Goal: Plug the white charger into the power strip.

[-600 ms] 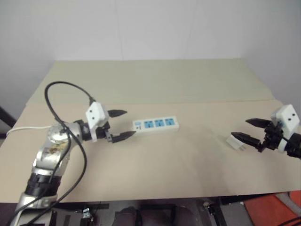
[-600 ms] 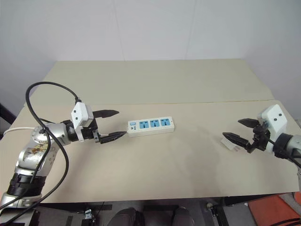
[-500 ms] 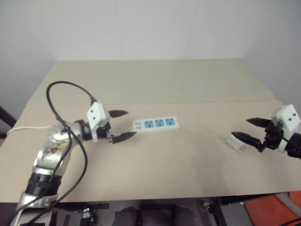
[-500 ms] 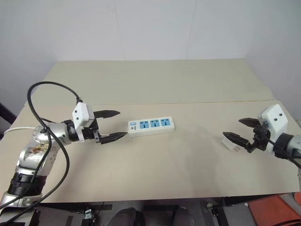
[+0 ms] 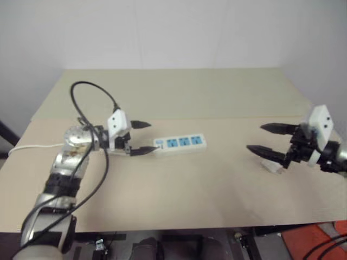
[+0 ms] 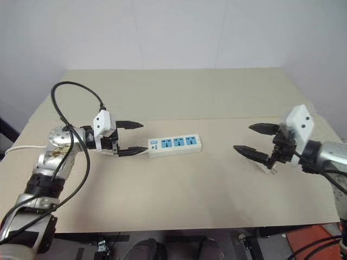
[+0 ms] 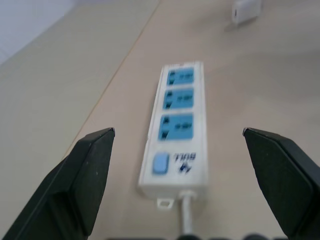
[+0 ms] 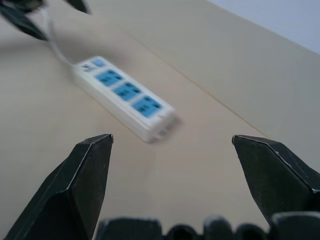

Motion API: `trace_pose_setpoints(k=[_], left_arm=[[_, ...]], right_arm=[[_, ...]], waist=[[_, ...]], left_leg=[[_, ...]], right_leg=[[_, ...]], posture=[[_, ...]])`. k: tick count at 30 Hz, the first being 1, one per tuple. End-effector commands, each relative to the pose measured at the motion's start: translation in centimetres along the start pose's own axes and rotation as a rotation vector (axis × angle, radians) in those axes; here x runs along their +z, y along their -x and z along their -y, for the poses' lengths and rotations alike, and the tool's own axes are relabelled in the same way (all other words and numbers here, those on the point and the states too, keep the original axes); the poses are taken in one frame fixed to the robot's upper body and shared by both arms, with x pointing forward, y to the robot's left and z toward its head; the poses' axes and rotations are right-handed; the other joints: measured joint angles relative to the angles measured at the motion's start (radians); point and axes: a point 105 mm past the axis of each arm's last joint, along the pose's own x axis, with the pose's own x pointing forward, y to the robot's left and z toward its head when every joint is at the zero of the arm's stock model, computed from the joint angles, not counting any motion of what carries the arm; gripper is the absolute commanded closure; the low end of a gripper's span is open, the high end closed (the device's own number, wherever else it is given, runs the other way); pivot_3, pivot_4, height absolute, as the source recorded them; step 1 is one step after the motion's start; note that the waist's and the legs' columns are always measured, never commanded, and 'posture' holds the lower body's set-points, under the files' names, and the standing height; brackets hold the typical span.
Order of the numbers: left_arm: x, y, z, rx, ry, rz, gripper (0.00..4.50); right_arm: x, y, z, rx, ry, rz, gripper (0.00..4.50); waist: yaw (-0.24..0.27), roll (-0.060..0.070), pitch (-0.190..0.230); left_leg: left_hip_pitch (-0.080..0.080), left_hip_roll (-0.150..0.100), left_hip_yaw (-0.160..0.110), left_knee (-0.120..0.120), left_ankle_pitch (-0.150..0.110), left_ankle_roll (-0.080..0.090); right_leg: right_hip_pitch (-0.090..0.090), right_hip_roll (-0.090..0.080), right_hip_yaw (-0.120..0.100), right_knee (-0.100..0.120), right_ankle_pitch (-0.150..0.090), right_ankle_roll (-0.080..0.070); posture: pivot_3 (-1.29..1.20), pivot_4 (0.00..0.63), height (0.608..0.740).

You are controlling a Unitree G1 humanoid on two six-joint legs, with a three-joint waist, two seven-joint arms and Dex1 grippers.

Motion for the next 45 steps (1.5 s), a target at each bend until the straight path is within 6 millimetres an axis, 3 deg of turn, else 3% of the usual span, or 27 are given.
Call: trace_pose_setpoints(k=[1, 9, 19, 29, 34, 40, 45], left_arm=[[0.7, -0.9, -1.2, -0.003, 0.015, 0.082, 0.02], [-1.0, -3.8, -2.3, 0.016, 0.025, 0.072, 0.02], [-3.3, -5.8, 0.0, -0.109, 0.015, -0.022, 0.02], [-5.3, -6.5, 1.3, -0.108, 0.043, -0.074, 0.02], [-5.4, -6.4, 1.5, -0.115, 0.053, -0.066, 1.12], [-5.3, -6.2, 1.7, -0.115, 0.065, -0.03, 1.16], [-3.9, -6.7, 1.7, -0.129, 0.036, 0.037, 1.16]], right_arm=[[1.3, -1.2, -1.1, 0.041, 0.024, 0.028, 0.0], [1.4, -2.6, -2.1, 0.069, 0.028, 0.053, 0.0], [1.3, -1.8, -2.5, 0.059, 0.017, 0.05, 0.0], [1.2, -1.4, -2.6, 0.051, 0.016, 0.04, 0.0], [1.5, -1.2, -2.1, 0.039, 0.021, 0.04, 0.0], [1.3, -1.1, -1.8, 0.03, 0.018, 0.033, 0.0], [0.8, -0.6, -0.4, -0.019, 0.01, 0.007, 0.0]], waist=[[0.003, -0.002, 0.001], [0.0, -0.009, 0.004], [0.001, -0.011, 0.005], [0.001, -0.012, 0.005], [0.001, -0.012, 0.005], [0.0, -0.012, 0.005], [0.001, -0.012, 0.005]], left_leg=[[0.0, 0.0, 0.0, 0.0, 0.0, 0.0], [-0.002, 0.0, -0.001, 0.002, -0.001, 0.001], [-0.003, 0.0, -0.001, 0.002, -0.001, 0.001], [-0.004, 0.001, -0.002, 0.003, -0.001, 0.002], [-0.004, 0.001, -0.002, 0.002, -0.001, 0.002], [-0.004, 0.001, -0.002, 0.003, -0.001, 0.002], [-0.004, 0.001, -0.002, 0.003, -0.001, 0.002]], right_leg=[[0.0, 0.0, 0.0, 0.0, 0.0, 0.0], [0.0, 0.0, -0.001, -0.001, 0.0, 0.0], [-0.001, 0.0, -0.002, 0.0, 0.001, 0.0], [-0.002, 0.0, -0.002, 0.0, 0.001, 0.0], [-0.002, 0.0, -0.002, 0.0, 0.001, 0.0], [-0.001, 0.0, -0.002, 0.0, 0.001, 0.0], [-0.001, 0.0, -0.002, 0.0, 0.001, 0.0]], posture=[[0.0, 0.15, 0.74], [0.0, 0.15, 0.74], [0.0, 0.15, 0.74], [0.0, 0.15, 0.74], [0.0, 0.15, 0.74], [0.0, 0.15, 0.74], [0.0, 0.15, 0.74]])
